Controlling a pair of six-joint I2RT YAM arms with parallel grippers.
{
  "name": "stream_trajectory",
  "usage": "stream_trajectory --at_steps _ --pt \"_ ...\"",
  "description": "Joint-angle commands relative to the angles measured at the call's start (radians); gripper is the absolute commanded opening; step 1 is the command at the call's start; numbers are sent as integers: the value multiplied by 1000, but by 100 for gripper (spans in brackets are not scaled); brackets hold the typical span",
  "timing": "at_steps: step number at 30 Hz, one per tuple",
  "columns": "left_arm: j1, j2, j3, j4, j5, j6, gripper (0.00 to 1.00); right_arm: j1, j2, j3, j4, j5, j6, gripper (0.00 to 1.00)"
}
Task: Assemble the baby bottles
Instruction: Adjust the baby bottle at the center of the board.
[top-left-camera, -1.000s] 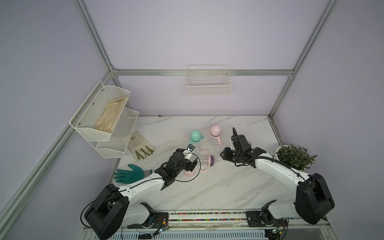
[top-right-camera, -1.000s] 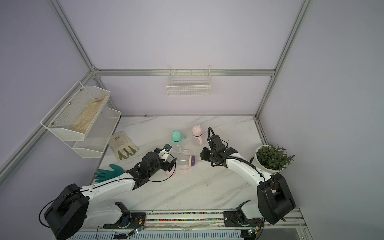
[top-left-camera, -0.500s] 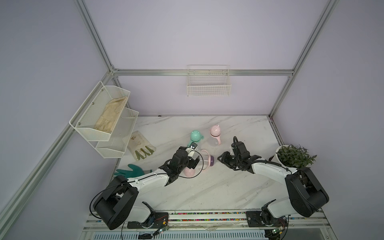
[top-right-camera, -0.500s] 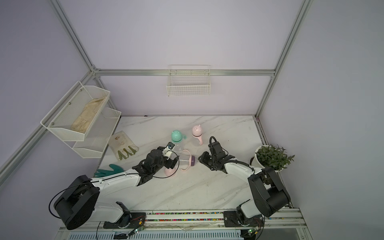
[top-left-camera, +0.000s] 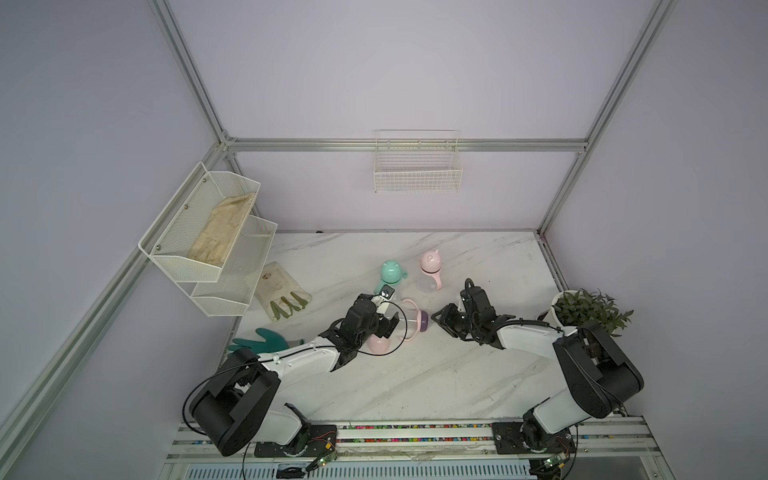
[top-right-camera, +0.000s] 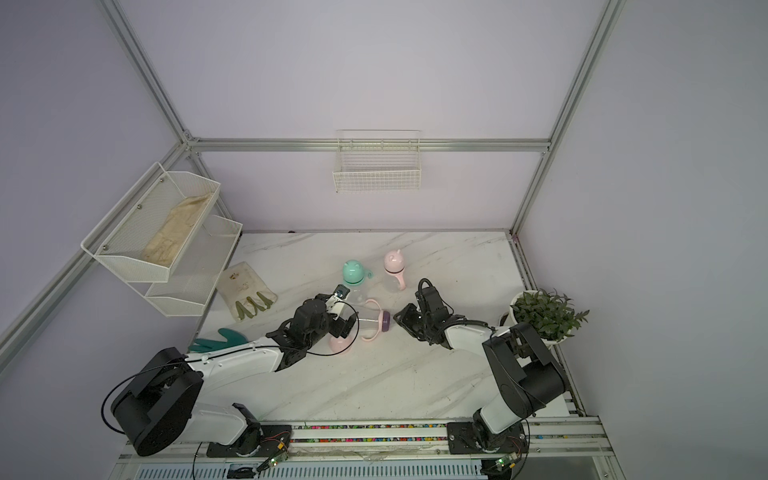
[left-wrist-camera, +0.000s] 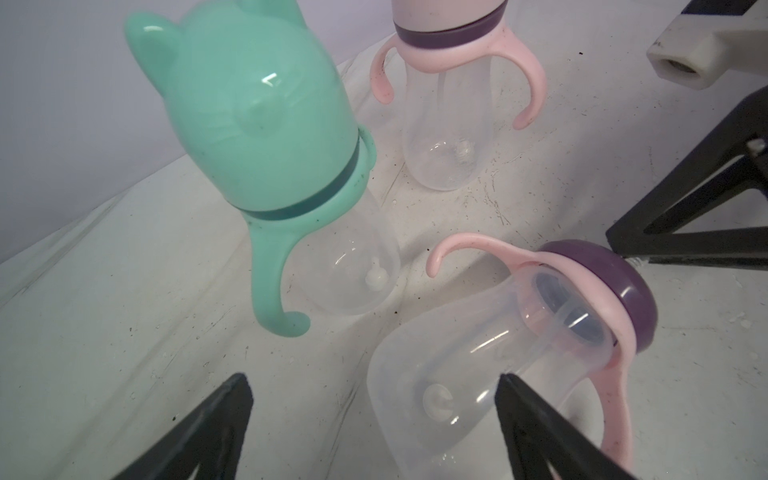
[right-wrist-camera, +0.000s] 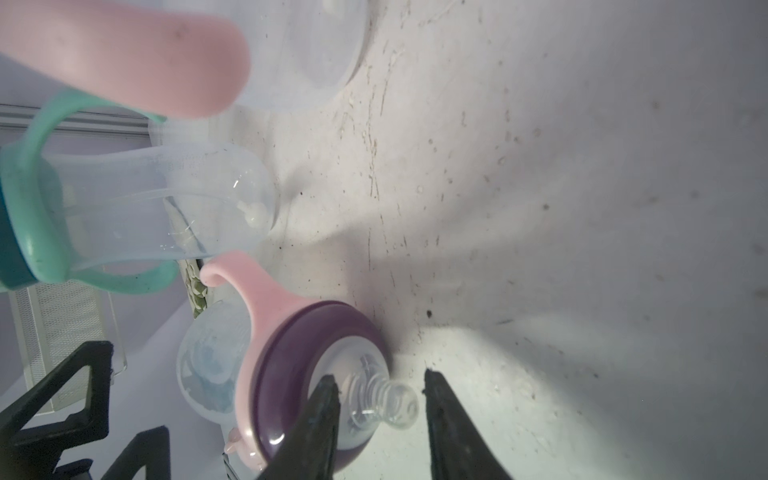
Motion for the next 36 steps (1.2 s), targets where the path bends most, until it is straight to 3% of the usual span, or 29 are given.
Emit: stream_trajectory --at_steps 1,14,19,23,28,36 --pt "-3 5 26 38 3 -12 92 -2 14 -15 79 -16 55 36" --pt "-2 10 29 14 27 -10 90 -3 39 -32 148 -51 97 26" --pt "-3 10 31 4 35 -7 89 -3 54 -55 179 -56 121 35" --pt "-2 47 30 -1 46 -7 89 -2 75 -75 243 -79 156 36" --pt "-3 48 29 -4 56 -6 89 -3 83 -79 295 -88 173 27" --pt "-2 28 31 -17 58 -13 89 -2 37 -36 200 -61 82 0"
